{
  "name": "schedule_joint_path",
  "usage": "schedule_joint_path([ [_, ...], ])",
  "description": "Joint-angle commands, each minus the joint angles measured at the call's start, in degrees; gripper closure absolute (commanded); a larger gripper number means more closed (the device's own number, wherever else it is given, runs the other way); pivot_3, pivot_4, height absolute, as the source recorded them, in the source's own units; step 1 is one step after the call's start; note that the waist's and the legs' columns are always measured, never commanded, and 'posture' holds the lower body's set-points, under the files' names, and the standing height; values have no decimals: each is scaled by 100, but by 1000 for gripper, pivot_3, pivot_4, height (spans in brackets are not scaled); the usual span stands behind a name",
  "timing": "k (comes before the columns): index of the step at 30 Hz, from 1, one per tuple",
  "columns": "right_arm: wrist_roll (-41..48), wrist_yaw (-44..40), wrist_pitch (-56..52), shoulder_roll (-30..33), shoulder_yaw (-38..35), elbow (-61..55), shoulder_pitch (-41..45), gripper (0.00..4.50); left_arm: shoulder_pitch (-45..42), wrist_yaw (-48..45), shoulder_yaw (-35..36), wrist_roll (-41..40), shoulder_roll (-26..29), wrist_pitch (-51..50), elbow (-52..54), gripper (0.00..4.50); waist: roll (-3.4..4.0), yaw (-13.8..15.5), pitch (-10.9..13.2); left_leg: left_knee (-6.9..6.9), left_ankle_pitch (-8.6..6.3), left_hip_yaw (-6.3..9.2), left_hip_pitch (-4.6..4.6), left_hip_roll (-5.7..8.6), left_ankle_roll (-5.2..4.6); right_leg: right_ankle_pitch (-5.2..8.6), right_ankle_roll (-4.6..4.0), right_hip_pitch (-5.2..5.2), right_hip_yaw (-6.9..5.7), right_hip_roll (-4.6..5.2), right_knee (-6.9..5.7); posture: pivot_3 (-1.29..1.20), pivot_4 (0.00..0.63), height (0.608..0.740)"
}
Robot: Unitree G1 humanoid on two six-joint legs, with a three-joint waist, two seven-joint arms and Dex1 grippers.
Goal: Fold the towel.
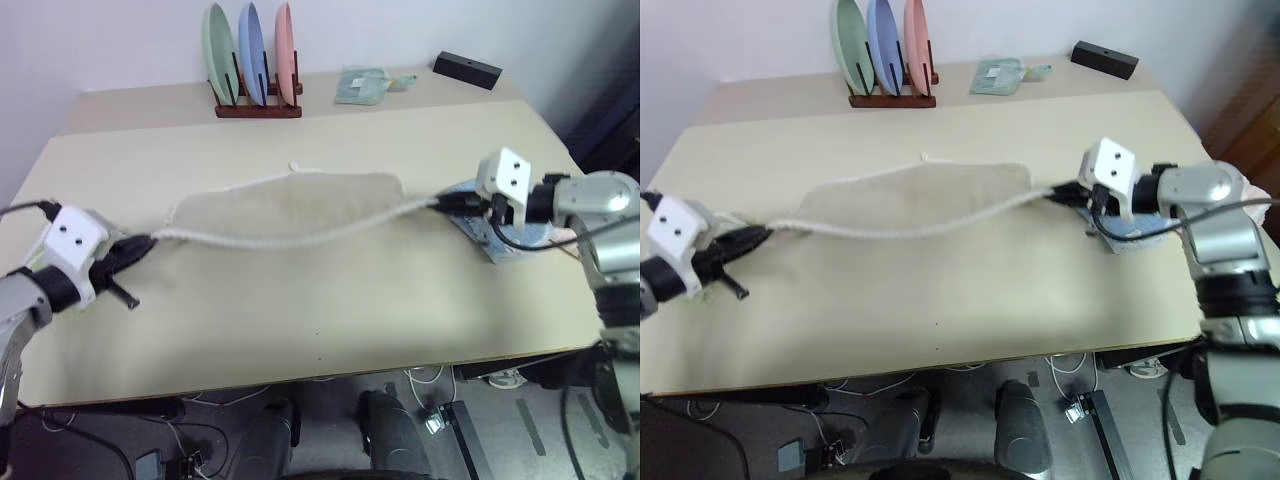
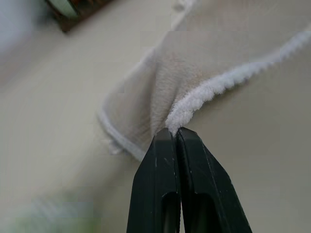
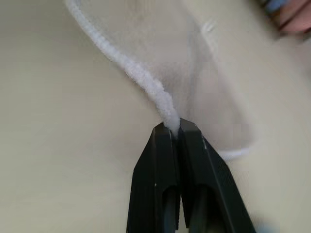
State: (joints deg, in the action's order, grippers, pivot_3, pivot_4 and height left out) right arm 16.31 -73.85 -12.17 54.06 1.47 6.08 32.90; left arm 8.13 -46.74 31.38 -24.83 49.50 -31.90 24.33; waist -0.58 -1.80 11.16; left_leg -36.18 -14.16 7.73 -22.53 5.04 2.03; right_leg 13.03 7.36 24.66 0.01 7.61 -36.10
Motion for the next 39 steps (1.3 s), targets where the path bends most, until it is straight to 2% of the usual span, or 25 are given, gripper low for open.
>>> schedule_joint_path([
  [1, 602, -352, -754, 494, -464, -976, -627, 4433, 555, -330, 785, -516, 154, -608, 682, 4500, -2, 74, -2, -1, 0, -3, 8, -2, 0, 1, 0, -9, 0, 0, 2, 0, 150, 737],
  [4, 822, -433, -1056, 670, -610, -1242, -1015, 4433, 1069, -648, 1036, -721, 283, -903, 951, 4500, -6, 101, -4, -7, -1, -24, 18, -4, -1, 6, -6, -23, -1, 0, 6, 0, 150, 737],
  [8, 704, -246, -1030, 534, -529, -1216, -918, 4433, 1118, -648, 795, -624, 415, -905, 892, 4500, -8, 111, -6, -13, -1, -33, 17, -7, -1, 12, -21, -23, -1, 0, 5, 0, 150, 737],
  [13, -128, 315, -371, -43, 31, -302, -115, 4433, 48, -193, -215, -40, 356, -297, -125, 4500, -9, 110, -7, -18, 1, -35, 17, -7, 2, -4, -16, -23, -5, -5, 6, 0, 150, 737],
  [21, -1210, 928, 964, -841, 555, 2133, 1149, 4433, -1742, 70, -1511, 882, 34, 1012, -2517, 4500, -11, 94, -6, -5, 1, -34, 11, 5, 3, -11, -8, -9, -5, -4, 8, 0, 150, 737],
  [30, -1708, 1257, 1867, -1348, 660, 4014, 2024, 4433, -2874, 102, -2044, 1271, -269, 1719, -3983, 4500, -10, 60, -6, -4, 5, -33, 14, 8, 10, -14, -6, -7, -5, -6, 2, 0, 150, 737],
  [39, -1923, 1439, 2307, -1566, 630, 4761, 2312, 4433, -3147, 86, -2186, 1424, -367, 1999, -4575, 4500, -10, 55, -6, -6, 9, -31, 14, 9, 16, -16, -4, -6, -5, -7, -2, 0, 150, 737],
])
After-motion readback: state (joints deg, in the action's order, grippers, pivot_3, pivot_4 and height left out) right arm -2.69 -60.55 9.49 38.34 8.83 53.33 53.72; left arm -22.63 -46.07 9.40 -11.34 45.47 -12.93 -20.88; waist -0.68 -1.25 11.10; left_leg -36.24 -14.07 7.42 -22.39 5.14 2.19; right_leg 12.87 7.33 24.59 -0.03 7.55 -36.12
